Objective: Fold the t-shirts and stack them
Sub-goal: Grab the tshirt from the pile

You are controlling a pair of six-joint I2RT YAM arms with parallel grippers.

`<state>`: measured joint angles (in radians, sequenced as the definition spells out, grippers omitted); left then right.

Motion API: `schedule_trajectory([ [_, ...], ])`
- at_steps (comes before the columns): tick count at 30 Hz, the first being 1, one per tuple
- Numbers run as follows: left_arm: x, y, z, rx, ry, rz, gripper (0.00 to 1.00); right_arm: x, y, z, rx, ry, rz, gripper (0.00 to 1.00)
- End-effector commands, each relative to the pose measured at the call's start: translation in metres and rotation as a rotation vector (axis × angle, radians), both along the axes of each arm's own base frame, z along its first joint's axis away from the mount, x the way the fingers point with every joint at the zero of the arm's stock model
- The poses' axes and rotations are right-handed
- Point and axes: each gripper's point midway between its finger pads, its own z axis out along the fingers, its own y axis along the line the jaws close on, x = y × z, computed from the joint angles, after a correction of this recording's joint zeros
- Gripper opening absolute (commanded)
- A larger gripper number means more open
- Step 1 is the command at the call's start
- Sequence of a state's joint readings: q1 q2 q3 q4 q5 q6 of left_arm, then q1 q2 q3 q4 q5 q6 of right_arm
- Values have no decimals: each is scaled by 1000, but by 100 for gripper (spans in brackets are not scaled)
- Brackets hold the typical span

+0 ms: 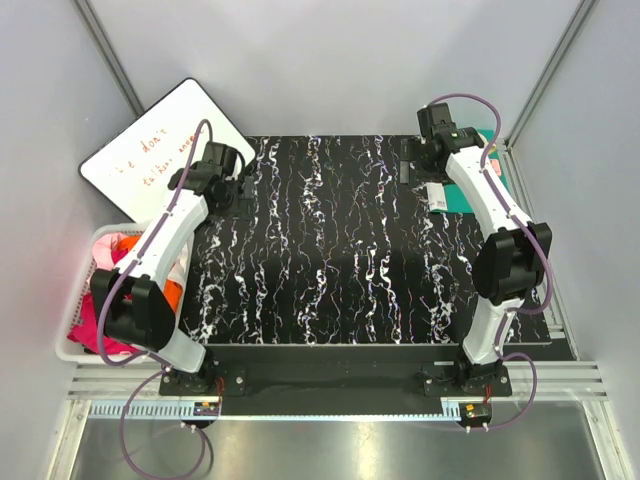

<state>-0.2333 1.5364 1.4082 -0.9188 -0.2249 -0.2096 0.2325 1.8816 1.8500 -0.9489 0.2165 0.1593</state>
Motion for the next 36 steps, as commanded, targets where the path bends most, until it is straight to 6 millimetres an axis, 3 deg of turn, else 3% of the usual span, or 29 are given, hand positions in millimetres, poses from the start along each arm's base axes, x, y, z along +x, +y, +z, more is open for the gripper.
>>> schedule_trajectory([
  [1,11,5,21,27,-78,4,99,9,3,13,4,-29,18,100],
  [11,-3,-1,17,-4,-57,-18,97,11,10,7,40,-12,29,100],
  [15,-18,26,16,114,-25,89,97,9,12,1,43,2,31,100],
  [19,-33,63,33,278,-41,239,98,6,13,0,60,9,36,100],
  [23,-50,77,47,313,-72,309,99,2,15,-4,70,23,33,100],
  [26,-61,82,51,243,-103,336,99,-2,15,-7,76,33,31,100],
  [30,-78,114,48,173,-108,443,99,-7,19,-11,99,45,37,100],
  [36,-96,131,19,151,-11,486,99,-12,23,-15,127,59,44,100],
])
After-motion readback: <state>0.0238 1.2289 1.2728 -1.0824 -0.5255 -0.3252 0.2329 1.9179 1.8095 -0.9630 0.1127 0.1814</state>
